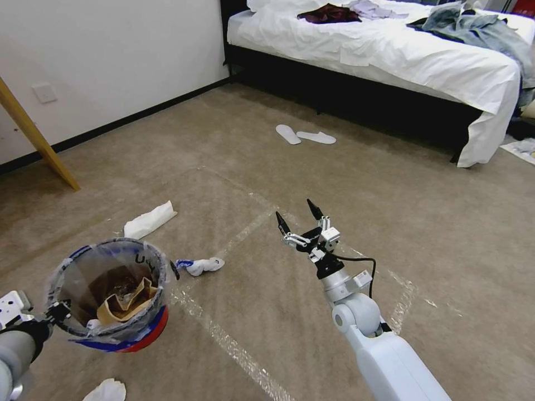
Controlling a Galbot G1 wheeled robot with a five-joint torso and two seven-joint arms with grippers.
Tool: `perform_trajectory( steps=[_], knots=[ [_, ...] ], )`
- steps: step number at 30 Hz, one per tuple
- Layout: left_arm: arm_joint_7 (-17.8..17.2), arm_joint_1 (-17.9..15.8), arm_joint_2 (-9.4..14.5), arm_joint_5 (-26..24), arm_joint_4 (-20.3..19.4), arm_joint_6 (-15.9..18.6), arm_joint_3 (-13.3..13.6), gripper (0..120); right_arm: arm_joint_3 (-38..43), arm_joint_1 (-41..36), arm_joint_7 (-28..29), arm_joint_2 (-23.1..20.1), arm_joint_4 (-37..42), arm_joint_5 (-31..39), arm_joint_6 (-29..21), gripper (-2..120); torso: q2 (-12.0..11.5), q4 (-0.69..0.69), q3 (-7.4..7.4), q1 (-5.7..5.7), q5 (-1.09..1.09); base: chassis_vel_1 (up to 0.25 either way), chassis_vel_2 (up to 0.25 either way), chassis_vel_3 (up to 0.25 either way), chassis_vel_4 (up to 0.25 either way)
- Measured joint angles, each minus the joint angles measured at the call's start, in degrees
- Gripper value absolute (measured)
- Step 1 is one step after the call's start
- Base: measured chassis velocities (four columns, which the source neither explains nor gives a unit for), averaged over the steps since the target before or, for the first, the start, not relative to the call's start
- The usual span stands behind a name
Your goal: Pick up the trash bin and place the garbage on the floor into it.
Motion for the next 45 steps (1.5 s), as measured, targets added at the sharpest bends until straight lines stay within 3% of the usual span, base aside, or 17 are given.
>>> perform_trajectory(
  steps=[6, 19, 40, 45],
  knots=[
    [-0.48, 0.59, 0.54, -1.15, -0.14, 0.6, -1.35, 0, 0.1, 0.21, -0.17, 0.04, -0.37, 0.0, 0.17, 100, 0.0, 0.01, 0.0, 0.0, -0.01, -0.103, 0.107, 0.106, -0.107],
    [-1.15, 0.34, 0.5, -1.85, -0.17, 1.02, -1.48, 0, -0.3, 0.42, -0.62, 0.15, -0.84, -0.02, 0.27, 100, 0.0, 0.0, 0.0, -0.01, -0.01, -0.119, 0.113, 0.121, -0.11],
    [-1.84, -1.35, 0.58, -1.53, 0.79, 0.94, 0.25, 0, -2.55, 2.08, 0.47, -0.05, -4.09, -1.91, 2.69, 100, 0.0, 0.0, 0.01, 0.0, 0.0, -0.13, 0.125, 0.133, -0.13],
    [-1.59, -1.48, 0.83, -1.38, 1.02, 0.98, 0.1, 0, -4.82, 3.83, 1.92, -2.13, -5.17, -2.81, 2.73, 100, 0.0, -0.01, -0.01, -0.01, 0.0, 0.0, 0.0, 0.0, 0.0]
  ],
)
